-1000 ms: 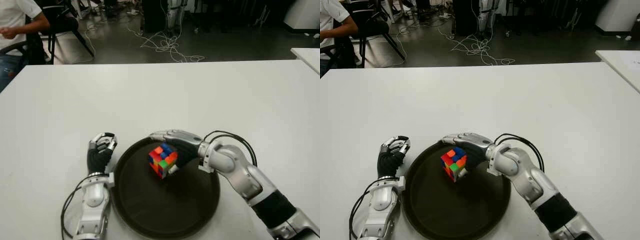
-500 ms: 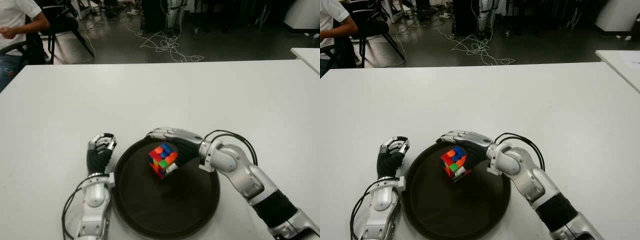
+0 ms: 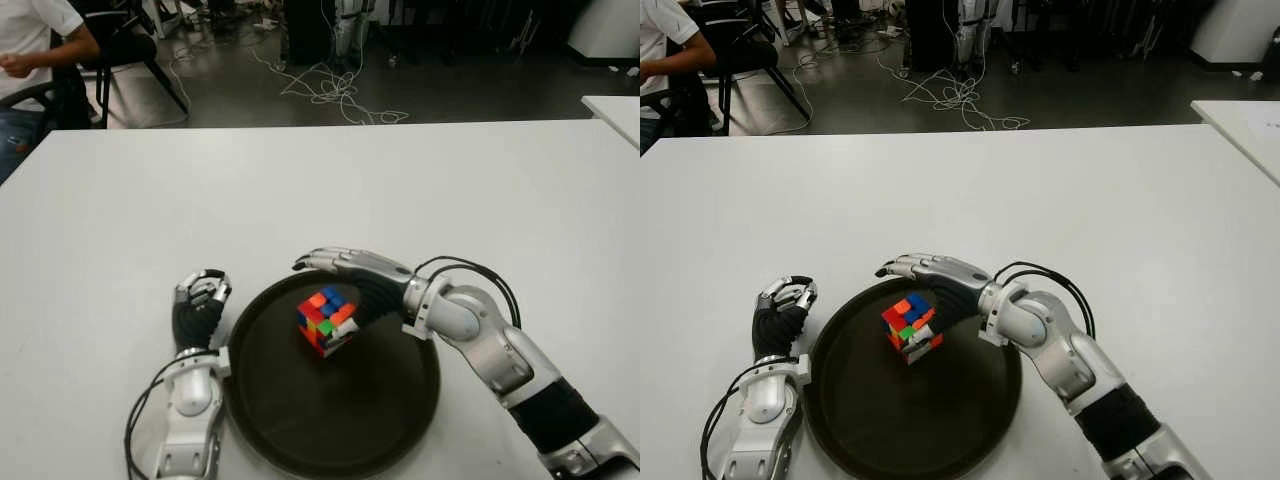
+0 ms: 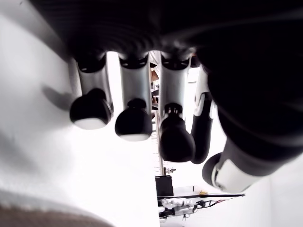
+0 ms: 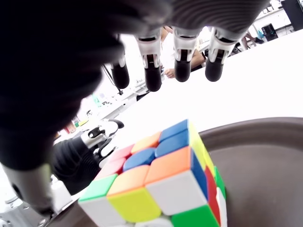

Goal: Pick up the Rubik's Cube and put it in the plate

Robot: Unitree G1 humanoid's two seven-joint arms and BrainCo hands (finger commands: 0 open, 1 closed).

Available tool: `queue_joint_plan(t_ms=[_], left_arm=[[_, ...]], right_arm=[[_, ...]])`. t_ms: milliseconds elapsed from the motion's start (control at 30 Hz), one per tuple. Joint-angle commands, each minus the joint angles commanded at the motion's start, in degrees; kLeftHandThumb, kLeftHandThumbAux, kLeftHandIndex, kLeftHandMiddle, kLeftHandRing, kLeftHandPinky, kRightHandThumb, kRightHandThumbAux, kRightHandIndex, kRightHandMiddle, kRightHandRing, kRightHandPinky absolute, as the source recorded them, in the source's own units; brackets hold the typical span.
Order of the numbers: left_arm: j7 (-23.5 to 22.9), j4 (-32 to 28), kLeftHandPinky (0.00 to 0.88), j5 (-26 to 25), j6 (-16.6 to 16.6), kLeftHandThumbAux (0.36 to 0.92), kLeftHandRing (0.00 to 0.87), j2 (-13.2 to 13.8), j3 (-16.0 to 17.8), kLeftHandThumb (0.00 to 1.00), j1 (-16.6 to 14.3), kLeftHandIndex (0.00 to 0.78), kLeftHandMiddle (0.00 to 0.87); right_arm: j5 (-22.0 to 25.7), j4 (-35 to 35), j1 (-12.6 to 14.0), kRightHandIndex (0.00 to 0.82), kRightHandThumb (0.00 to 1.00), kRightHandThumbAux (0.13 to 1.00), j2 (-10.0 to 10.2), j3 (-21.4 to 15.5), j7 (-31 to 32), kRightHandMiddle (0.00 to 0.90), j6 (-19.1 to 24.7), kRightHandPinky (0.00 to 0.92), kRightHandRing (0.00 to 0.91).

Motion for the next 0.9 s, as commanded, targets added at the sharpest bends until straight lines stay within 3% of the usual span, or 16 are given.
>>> queue_joint_plan(t_ms=[167, 300, 433, 500, 700, 800, 900], left_arm=[[-0.2, 1.1, 0.840, -0.7, 0.1, 0.704, 0.830, 0.0, 0.7, 0.707, -0.5, 0.444, 0.809], [-0.5, 1.8, 0.829, -1.3, -0.2, 0.704, 0.820, -0.1, 1.2, 0.709, -0.9, 0.444, 0.799], [-0.7, 1.8, 0.825, -1.5, -0.1, 0.703, 0.816, -0.2, 1.4, 0.710, -0.9, 0.444, 0.795], [-0.9, 2.0, 0.828, -1.7, 0.0, 0.703, 0.819, 0.0, 1.5, 0.710, -1.1, 0.444, 0.797], [-1.4, 2.2, 0.833, -2.1, -0.4, 0.703, 0.822, 0.2, 1.5, 0.710, -1.2, 0.444, 0.800], [-2.3, 2.9, 0.836, -2.3, -1.3, 0.703, 0.827, 0.9, 1.6, 0.710, -1.4, 0.444, 0.805], [-2.9, 3.5, 0.839, -2.2, -2.1, 0.703, 0.831, 1.4, 1.6, 0.710, -1.4, 0.444, 0.809]], right_arm=[[0.2, 0.4, 0.1, 0.000, 0.000, 0.620, -0.2, -0.5, -1.0, 0.000, -1.0, 0.000, 0.000], [1.5, -1.7, 0.1, 0.000, 0.000, 0.617, -2.1, -2.8, -0.1, 0.000, -1.3, 0.000, 0.000], [1.4, -1.8, -0.4, 0.000, 0.000, 0.634, -2.5, -4.2, -1.0, 0.000, -1.6, 0.000, 0.000], [2.9, -2.4, -0.5, 0.000, 0.000, 0.646, -3.9, -7.0, -1.4, 0.000, -1.8, 0.000, 0.000], [5.2, -1.2, -0.5, 0.000, 0.000, 0.664, -3.7, -11.0, -4.1, 0.000, -2.5, 0.000, 0.000], [9.9, -2.6, 2.3, 0.000, 0.000, 0.665, -4.8, -16.9, -5.9, 0.000, -3.0, 0.000, 0.000], [11.9, -2.2, 3.9, 0.000, 0.000, 0.667, -4.8, -19.6, -7.9, 0.000, -4.6, 0.000, 0.000]])
